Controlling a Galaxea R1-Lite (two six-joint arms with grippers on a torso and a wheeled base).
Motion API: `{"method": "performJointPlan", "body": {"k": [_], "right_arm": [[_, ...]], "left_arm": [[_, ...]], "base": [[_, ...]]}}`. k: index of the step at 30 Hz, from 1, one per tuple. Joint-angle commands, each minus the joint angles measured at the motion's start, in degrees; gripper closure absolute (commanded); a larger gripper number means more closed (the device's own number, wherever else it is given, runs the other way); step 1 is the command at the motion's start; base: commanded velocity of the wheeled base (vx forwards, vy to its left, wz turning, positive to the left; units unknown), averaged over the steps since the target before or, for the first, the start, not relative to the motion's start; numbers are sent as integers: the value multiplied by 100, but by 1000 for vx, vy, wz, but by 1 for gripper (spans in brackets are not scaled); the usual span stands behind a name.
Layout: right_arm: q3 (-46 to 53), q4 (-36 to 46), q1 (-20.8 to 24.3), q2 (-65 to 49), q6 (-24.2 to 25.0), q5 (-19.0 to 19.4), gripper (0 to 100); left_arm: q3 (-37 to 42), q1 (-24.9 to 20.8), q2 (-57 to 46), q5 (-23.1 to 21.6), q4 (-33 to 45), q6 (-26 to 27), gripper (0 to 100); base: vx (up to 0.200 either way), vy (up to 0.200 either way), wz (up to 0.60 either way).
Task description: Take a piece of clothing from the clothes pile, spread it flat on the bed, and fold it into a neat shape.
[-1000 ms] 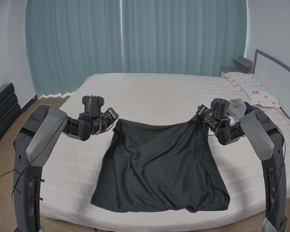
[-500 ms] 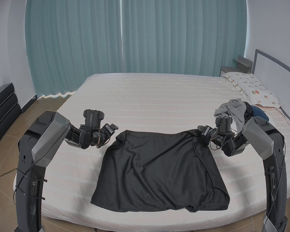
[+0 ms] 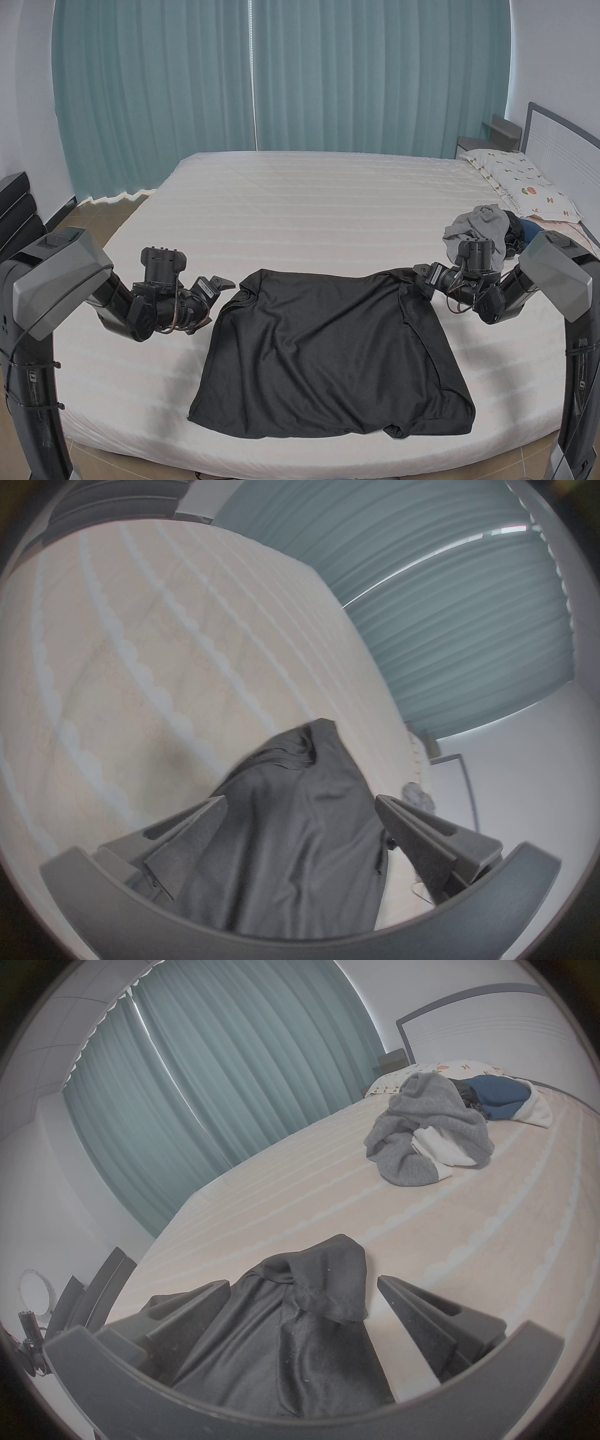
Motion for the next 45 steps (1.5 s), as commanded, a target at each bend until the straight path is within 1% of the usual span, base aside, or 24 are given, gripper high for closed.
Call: {"method": "performJointPlan", "body": {"k": [1, 4, 5, 6, 9, 12, 16, 19, 21, 22, 29, 30, 36, 45], "right_arm": [[623, 72, 410, -639, -59, 11, 0], [640, 345, 647, -692, -147, 3, 0], [631, 389, 665, -683, -155, 3, 0], [570, 600, 761, -622, -208, -50, 0], [403, 846, 902, -341, -340, -314, 0], [297, 942, 946, -147, -454, -516, 0], [271, 1136, 972, -24, -674, -630, 0], [236, 1171, 946, 90, -806, -797, 0], [236, 1171, 946, 90, -806, -797, 0], [157, 1162, 919, 187, -885, -903, 0], [-72, 1206, 911, 442, -902, -991, 0], [-151, 1285, 911, 503, -902, -1017, 100], [-414, 1505, 832, 661, -911, -1166, 100], [-335, 1461, 594, 283, -885, -1149, 100]], "left_arm": [[1095, 32, -372, -432, -1123, -314, 0], [1218, 32, -267, -458, -1316, -314, 0], [1227, 32, -267, -458, -1325, -314, 0], [1253, 41, -240, -458, -1325, -331, 0], [1289, 93, -135, -467, -1334, -446, 0], [1289, 111, -73, -458, -1386, -533, 0], [1297, 128, -56, -467, -1457, -533, 0], [1297, 128, -56, -467, -1457, -533, 0], [1297, 128, -56, -467, -1457, -533, 0], [1297, 128, -56, -467, -1457, -542, 0], [1297, 120, -47, -458, -1466, -533, 0], [1297, 120, -56, -458, -1457, -533, 0], [1297, 120, -47, -458, -1466, -533, 0], [1297, 120, -47, -458, -1466, -533, 0]], "base": [[0, 0, 0], [0, 0, 0], [0, 0, 0], [0, 0, 0], [0, 0, 0], [0, 0, 0], [0, 0, 0], [0, 0, 0], [0, 0, 0], [0, 0, 0], [0, 0, 0], [0, 0, 0], [0, 0, 0], [0, 0, 0]]}}
